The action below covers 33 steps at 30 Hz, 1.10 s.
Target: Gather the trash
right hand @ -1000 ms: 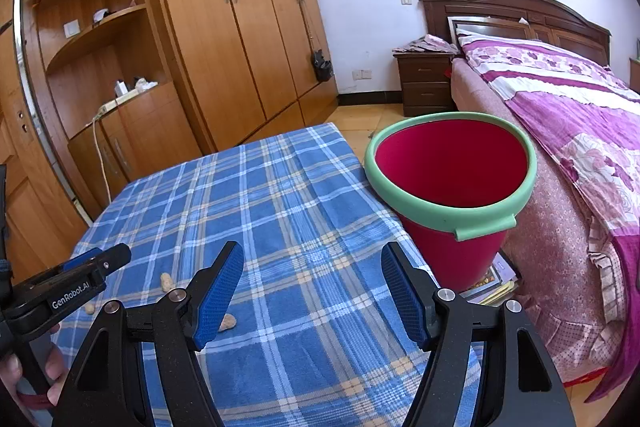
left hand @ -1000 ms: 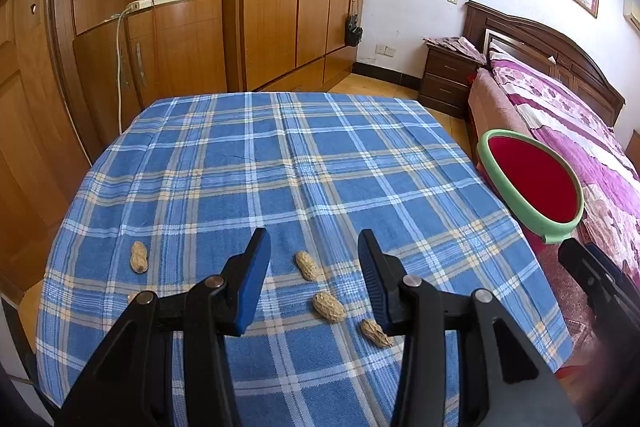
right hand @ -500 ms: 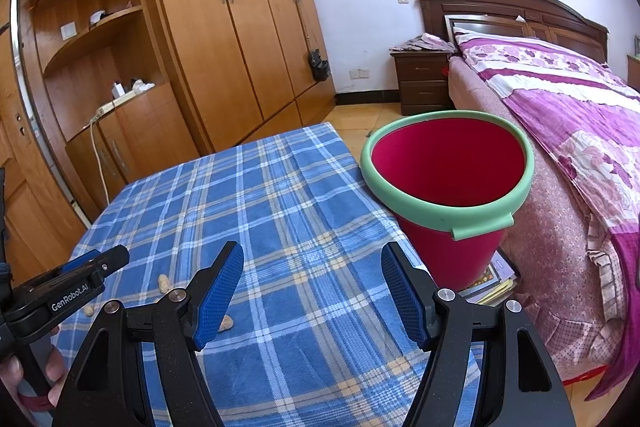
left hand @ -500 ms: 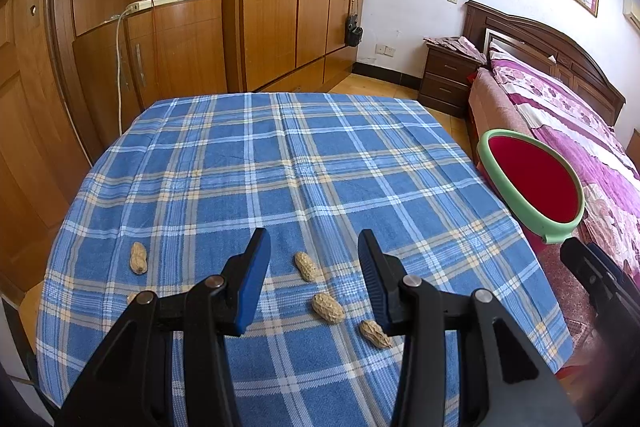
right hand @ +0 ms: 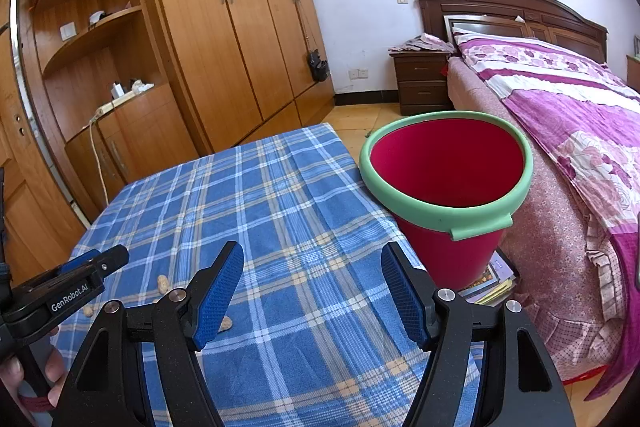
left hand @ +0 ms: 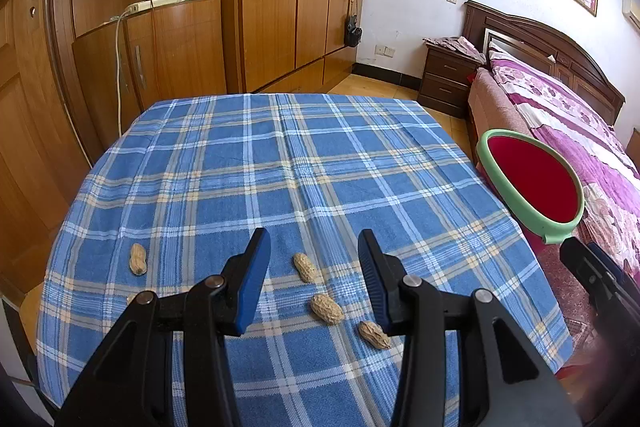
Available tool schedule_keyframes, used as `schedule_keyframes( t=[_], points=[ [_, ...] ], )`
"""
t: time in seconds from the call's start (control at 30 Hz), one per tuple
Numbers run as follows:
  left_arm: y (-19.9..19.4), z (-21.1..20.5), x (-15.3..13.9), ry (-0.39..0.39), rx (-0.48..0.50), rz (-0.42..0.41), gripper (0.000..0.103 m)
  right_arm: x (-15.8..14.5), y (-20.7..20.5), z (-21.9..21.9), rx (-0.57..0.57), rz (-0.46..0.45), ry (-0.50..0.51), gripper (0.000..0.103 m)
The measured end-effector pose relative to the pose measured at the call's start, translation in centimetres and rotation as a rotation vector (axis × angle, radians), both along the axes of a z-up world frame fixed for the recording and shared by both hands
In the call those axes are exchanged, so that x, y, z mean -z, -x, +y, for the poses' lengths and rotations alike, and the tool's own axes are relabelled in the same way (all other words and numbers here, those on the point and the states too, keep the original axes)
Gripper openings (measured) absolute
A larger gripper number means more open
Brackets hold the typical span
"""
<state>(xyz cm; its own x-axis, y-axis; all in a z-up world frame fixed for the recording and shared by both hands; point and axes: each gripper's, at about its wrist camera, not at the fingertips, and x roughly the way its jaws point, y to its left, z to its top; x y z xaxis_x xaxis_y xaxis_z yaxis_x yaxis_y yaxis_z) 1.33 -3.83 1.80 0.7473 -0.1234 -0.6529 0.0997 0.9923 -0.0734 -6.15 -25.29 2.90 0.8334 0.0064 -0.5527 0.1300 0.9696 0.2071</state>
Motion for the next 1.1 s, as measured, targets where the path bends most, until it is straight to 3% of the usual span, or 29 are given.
schedule_keyframes(
  t=[1.1],
  points=[
    [0.28, 0.25, -0.34, -0.025, -0.019, -0.033, 0.046, -0.06, 0.16, -0.26, 0.014, -0.009, -0.005, 0.073]
  ],
)
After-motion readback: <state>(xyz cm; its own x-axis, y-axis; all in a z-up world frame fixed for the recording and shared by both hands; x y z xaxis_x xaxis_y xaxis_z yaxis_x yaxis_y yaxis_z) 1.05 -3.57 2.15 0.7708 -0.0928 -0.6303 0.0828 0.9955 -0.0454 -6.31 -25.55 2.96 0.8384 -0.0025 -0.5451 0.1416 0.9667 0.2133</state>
